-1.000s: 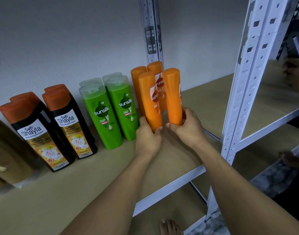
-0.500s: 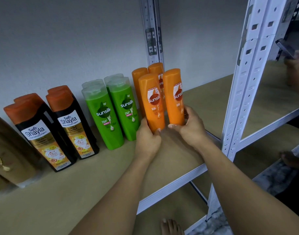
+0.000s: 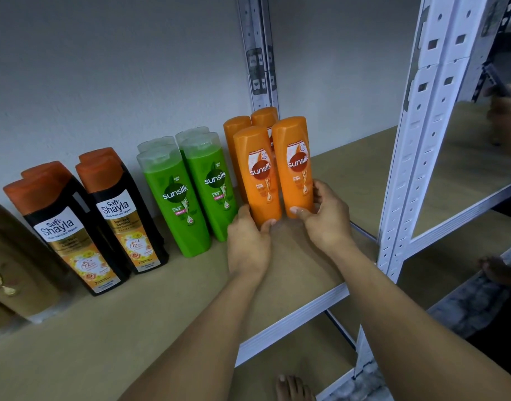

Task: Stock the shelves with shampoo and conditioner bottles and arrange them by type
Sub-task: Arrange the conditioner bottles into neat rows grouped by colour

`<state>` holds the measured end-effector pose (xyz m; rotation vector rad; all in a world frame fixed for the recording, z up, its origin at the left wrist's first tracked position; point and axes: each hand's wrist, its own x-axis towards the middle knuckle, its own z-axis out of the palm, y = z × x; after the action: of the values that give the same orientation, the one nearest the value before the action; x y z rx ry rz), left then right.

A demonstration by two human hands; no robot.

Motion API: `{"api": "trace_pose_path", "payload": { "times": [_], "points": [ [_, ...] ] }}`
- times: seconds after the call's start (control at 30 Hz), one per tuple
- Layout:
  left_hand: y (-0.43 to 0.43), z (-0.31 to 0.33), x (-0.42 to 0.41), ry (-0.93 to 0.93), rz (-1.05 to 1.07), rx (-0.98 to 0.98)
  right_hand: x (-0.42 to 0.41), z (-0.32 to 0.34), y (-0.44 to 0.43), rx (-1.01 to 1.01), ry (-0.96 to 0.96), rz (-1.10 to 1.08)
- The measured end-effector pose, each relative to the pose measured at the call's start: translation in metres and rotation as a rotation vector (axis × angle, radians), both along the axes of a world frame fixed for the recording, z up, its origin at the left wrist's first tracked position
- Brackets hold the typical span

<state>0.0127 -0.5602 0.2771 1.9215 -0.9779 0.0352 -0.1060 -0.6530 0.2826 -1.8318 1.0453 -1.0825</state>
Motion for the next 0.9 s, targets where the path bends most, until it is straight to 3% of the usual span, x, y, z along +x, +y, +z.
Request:
{"api": "trace_pose_path", "payload": {
  "times": [0.9],
  "points": [
    [-0.03,0.004,-0.012,0.086,0.156,0.056,0.023,0.005,-0.04,-0.022,0.239,0.043]
  ]
}}
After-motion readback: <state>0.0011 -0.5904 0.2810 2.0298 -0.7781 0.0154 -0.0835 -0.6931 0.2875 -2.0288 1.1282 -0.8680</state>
